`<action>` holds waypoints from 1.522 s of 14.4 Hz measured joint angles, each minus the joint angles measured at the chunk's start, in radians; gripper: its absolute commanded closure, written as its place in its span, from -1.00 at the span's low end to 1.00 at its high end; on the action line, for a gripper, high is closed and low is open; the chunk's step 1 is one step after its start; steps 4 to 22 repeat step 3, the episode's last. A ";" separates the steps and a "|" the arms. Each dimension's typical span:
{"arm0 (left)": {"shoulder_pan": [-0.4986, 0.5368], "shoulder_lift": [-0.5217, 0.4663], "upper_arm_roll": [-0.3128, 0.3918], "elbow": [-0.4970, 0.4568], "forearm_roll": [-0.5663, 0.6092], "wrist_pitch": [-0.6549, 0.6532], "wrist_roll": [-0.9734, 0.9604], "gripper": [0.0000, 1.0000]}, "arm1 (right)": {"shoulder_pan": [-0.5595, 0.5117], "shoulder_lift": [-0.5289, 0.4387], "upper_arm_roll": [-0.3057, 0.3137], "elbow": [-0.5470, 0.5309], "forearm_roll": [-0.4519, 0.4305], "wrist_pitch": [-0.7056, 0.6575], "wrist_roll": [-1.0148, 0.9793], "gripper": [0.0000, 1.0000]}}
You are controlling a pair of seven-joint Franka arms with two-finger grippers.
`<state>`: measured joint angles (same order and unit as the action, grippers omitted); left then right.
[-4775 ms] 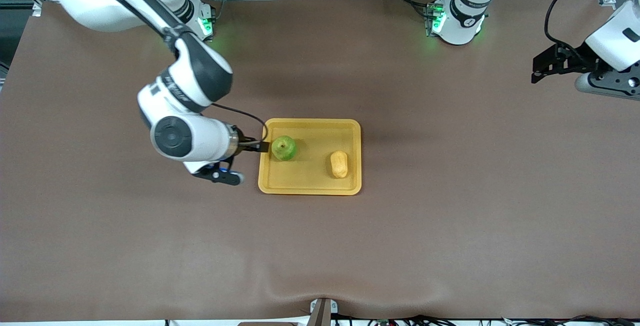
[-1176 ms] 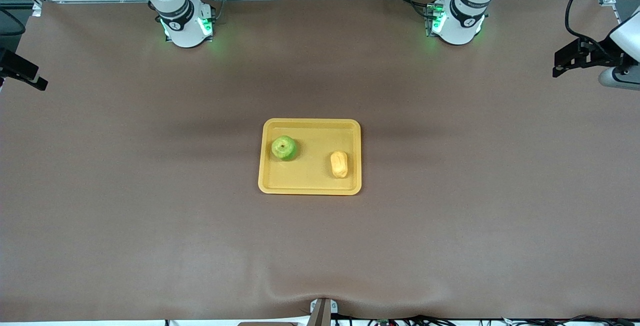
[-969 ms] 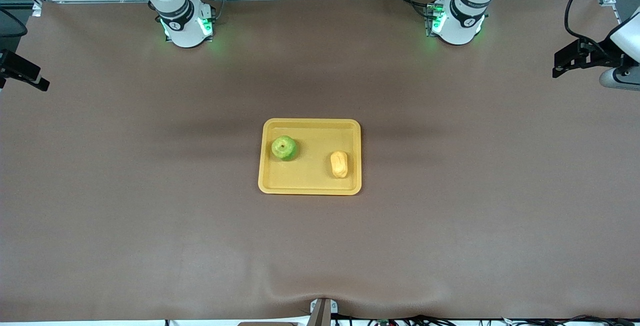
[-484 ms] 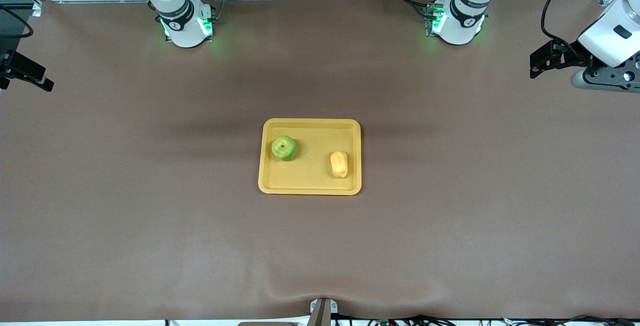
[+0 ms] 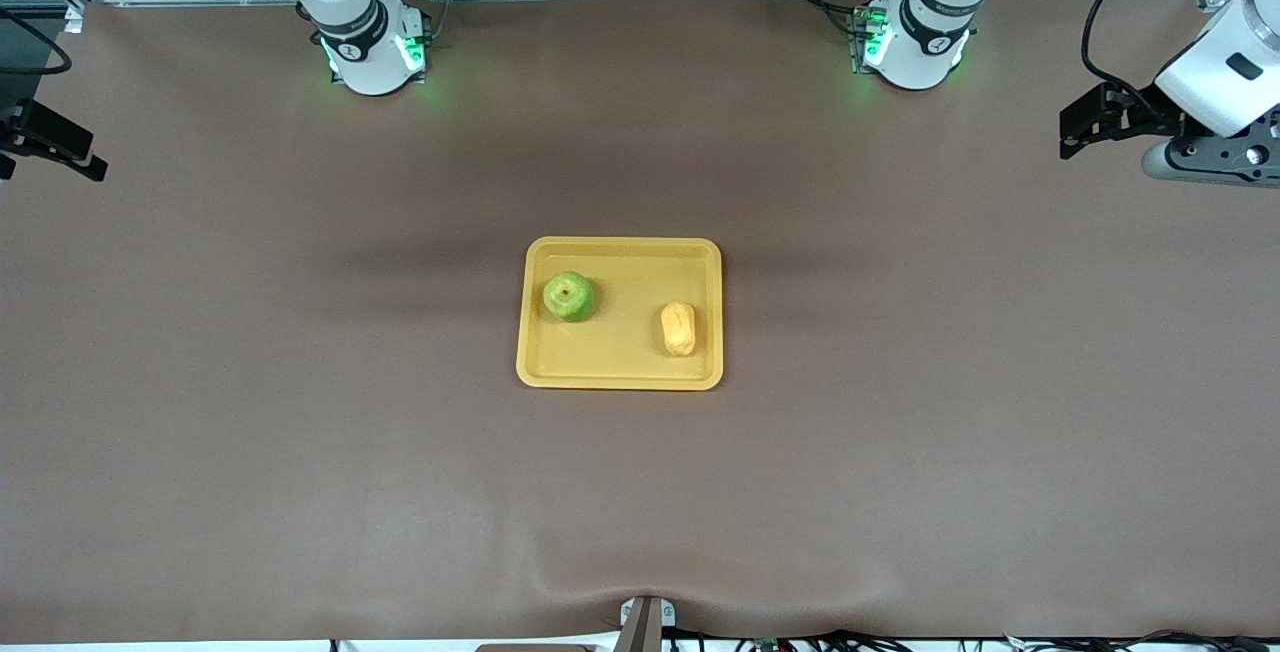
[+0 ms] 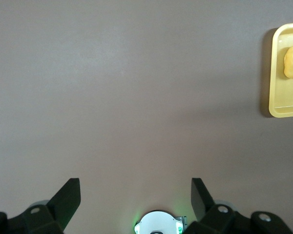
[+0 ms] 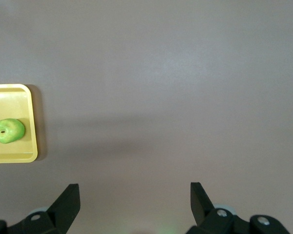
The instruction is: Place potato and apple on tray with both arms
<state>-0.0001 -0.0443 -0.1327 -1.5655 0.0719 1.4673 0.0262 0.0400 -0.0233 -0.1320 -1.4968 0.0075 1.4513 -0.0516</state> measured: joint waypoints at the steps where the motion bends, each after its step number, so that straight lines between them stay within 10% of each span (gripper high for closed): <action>1: 0.000 0.000 0.000 -0.002 0.000 0.002 0.000 -1.00 | 0.000 0.000 0.000 -0.001 -0.001 0.000 0.000 -1.00; 22: 0.000 0.000 0.000 -0.005 0.000 0.004 0.000 -1.00 | 0.000 0.000 0.000 -0.001 -0.002 0.000 -0.001 -1.00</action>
